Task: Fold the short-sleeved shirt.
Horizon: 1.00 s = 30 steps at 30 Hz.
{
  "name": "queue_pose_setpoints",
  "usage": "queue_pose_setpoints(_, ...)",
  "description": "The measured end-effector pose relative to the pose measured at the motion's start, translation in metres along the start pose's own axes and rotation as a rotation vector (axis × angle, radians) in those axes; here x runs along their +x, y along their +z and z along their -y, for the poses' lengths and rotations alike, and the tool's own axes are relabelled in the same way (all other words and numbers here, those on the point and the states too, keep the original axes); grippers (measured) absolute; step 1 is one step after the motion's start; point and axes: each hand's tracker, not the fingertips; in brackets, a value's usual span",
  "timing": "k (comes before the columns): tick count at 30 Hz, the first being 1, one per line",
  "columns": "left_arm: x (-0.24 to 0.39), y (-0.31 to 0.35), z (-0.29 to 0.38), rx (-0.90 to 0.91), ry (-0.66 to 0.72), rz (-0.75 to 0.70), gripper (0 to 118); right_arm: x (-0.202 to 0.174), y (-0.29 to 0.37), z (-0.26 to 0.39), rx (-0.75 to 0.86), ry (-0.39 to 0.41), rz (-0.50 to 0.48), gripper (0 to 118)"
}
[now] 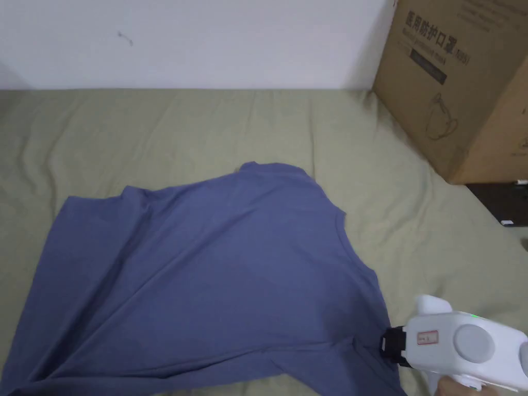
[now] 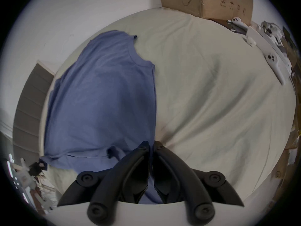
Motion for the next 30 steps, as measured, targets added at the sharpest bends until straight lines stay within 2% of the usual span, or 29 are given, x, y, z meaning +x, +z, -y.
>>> queue_pose_setpoints(2, -0.002, 0.011, -0.007, 0.026, 0.003, 0.009, 9, 0.001, 0.021, -0.007, 0.039, -0.040, -0.044, 5)
queue_pose_setpoints(4, -0.003, 0.024, -0.019, 0.065, 0.010, 0.021, 9, 0.000, 0.048, -0.017, 0.069, -0.068, -0.182, 5)
queue_pose_setpoints(5, -0.003, 0.033, -0.027, 0.118, 0.004, 0.019, 9, -0.004, 0.063, -0.025, 0.101, -0.082, -0.207, 5)
queue_pose_setpoints(9, 0.001, 0.067, -0.066, 0.244, -0.018, 0.024, 9, -0.024, 0.111, -0.063, 0.191, -0.019, -0.295, 5)
queue_pose_setpoints(12, -0.001, 0.088, -0.106, 0.355, 0.018, 0.029, 9, -0.040, 0.143, -0.098, 0.270, -0.035, -0.390, 5)
queue_pose_setpoints(17, 0.000, 0.122, -0.178, 0.541, 0.057, -0.027, 9, -0.079, 0.193, -0.161, 0.397, 0.016, -0.441, 5)
queue_pose_setpoints(20, -0.004, 0.134, -0.231, 0.612, 0.126, 0.022, 9, -0.103, 0.223, -0.204, 0.471, 0.007, -0.504, 5)
queue_pose_setpoints(24, 0.003, 0.146, -0.303, 0.654, 0.042, -0.028, 9, -0.135, 0.259, -0.262, 0.556, 0.032, -0.521, 5)
queue_pose_setpoints(27, 0.006, 0.158, -0.354, 0.693, 0.034, -0.029, 9, -0.152, 0.284, -0.307, 0.609, -0.017, -0.571, 5)
queue_pose_setpoints(30, 0.008, 0.169, -0.406, 0.702, 0.041, -0.043, 9, -0.172, 0.305, -0.345, 0.649, 0.007, -0.539, 5)
